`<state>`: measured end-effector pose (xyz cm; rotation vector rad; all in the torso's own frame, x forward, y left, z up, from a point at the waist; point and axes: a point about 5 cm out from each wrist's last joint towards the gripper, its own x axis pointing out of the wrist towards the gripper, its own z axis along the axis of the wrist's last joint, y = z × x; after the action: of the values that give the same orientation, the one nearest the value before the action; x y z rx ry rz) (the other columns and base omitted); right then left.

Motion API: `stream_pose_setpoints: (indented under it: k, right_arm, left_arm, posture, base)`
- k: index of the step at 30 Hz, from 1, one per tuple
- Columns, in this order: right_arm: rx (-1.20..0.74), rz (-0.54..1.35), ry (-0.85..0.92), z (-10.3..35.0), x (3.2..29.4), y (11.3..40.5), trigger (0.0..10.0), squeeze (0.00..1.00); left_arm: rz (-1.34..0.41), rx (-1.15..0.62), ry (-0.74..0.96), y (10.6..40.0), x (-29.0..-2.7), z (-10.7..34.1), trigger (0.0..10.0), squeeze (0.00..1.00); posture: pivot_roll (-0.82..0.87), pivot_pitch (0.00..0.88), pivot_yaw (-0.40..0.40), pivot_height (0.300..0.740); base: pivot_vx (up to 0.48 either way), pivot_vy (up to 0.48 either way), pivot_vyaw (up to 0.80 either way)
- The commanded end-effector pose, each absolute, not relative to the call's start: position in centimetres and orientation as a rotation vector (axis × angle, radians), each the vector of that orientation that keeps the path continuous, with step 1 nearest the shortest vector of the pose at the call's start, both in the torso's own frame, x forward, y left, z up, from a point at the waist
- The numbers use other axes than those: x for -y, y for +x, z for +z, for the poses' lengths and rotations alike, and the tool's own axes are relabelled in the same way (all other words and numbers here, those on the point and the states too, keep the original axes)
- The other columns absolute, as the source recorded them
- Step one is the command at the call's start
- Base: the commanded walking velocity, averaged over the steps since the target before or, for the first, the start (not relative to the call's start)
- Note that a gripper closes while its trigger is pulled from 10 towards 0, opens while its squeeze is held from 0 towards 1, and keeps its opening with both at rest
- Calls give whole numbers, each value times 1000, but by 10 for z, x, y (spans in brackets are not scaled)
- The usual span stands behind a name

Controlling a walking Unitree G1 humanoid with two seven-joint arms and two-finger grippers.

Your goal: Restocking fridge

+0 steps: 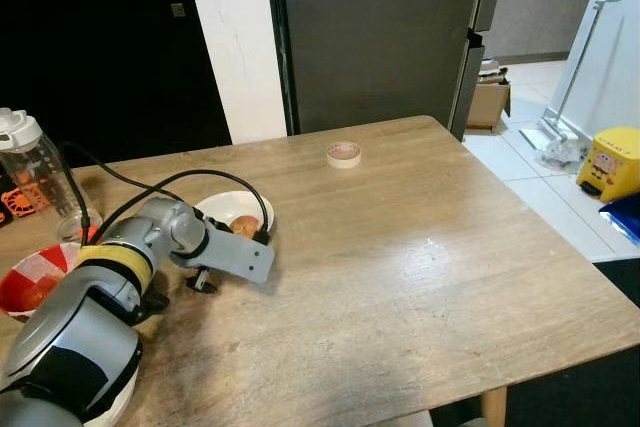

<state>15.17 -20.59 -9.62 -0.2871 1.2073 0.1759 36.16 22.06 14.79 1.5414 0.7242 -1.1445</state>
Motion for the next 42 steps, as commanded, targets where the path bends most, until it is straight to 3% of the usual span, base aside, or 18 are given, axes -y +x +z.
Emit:
stream_pose_setpoints:
  k: [1,16,17,18,19,42]
  right_arm:
    - [-1216,172,-280,-97,204,150,10000,0]
    - [-1218,176,-285,-98,204,148,10000,0]
    - [-1218,175,-285,-98,204,149,10000,0]
    - [-1218,175,-285,-98,204,149,10000,0]
    - [-1217,175,-285,-98,204,149,10000,0]
    - [-1216,174,-276,-97,203,150,10000,0]
  left_arm:
    - [-1152,-730,1565,364,-216,150,10000,0]
    - [-1146,-741,1566,367,-204,142,10000,0]
    - [-1139,-739,1566,368,-203,141,4314,0]
    - [-1139,-739,1566,368,-203,141,4314,0]
    - [-1138,-745,1561,368,-202,139,0,0]
    - [-1128,-746,1522,368,-208,145,0,0]
  posture:
    - [-108,0,59,740]
    - [-111,0,56,740]
    - [-117,0,57,740]
    - [-117,0,57,740]
    - [-118,0,57,740]
    - [-110,0,57,740]
  base:
    - [0,0,0]
    - [0,0,0]
    - [0,0,0]
    - [0,0,0]
    - [0,0,0]
    - [0,0,0]
